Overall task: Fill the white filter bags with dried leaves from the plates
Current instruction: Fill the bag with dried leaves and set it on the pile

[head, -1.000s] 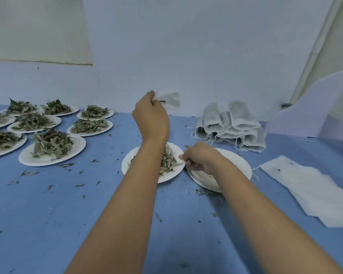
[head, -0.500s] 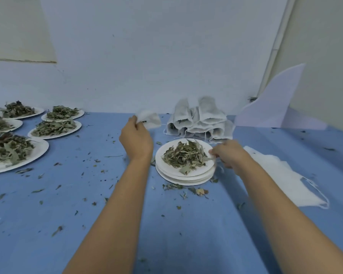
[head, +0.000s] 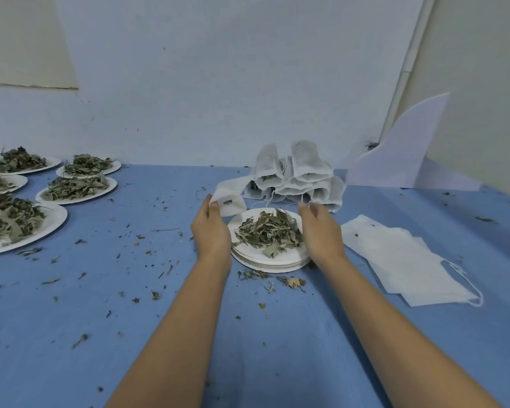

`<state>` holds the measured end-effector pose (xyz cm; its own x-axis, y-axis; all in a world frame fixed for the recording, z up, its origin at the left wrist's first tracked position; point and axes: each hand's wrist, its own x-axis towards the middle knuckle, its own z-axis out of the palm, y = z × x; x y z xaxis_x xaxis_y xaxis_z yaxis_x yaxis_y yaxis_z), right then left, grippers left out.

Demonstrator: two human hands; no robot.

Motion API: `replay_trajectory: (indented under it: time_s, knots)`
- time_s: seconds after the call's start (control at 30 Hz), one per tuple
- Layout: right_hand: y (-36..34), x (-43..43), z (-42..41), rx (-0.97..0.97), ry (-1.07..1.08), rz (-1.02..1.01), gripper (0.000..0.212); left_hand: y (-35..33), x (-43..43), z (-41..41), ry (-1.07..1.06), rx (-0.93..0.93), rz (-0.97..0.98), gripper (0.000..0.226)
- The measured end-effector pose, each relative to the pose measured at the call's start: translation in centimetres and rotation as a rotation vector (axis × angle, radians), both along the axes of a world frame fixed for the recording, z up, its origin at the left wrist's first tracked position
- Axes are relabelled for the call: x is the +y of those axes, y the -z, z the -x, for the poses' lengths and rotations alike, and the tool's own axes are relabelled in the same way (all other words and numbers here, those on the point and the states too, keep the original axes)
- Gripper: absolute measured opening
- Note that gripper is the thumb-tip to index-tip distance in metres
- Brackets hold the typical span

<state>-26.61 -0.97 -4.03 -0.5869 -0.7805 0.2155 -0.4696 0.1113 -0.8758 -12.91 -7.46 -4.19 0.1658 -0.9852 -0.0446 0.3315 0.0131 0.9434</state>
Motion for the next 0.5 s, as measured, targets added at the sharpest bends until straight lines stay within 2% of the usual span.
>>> replay_trajectory:
  time_s: [0.07,0.13,0.23,0.3,0.37,0.5]
  knots:
    - [-0.3,0.1,-0.1,0.186,-0.214,0.044,0.081,0.0,-0.2,-0.1,0.005,0.034,0.000,0.034]
    - [-0.7,-0.2,-0.3,0.433,-0.405,-0.039,0.104,0.1,-0.3,-0.2,0.000,0.045,0.002,0.032]
    - [-1.5,-1.8,-0.2,0.703,-0.552,-0.260,0.106,0.2,-0.3,0.0,0.019,0.116,-0.005,0.033]
    - [-1.5,-2.8,-0.3,0.739,-0.605,-0.356,0.098,0.3,-0.3,0.0,0.038,0.165,-0.027,0.032]
    - [-1.3,-3.4,-0.6,0.693,-0.608,-0.394,0.090,0.3,-0.4,0.1,0.036,0.185,-0.059,0.031]
    - [-0.5,-4.0,-1.7,0.573,-0.472,-0.400,0.081,0.2,-0.3,0.3,0.022,0.235,-0.101,0.033]
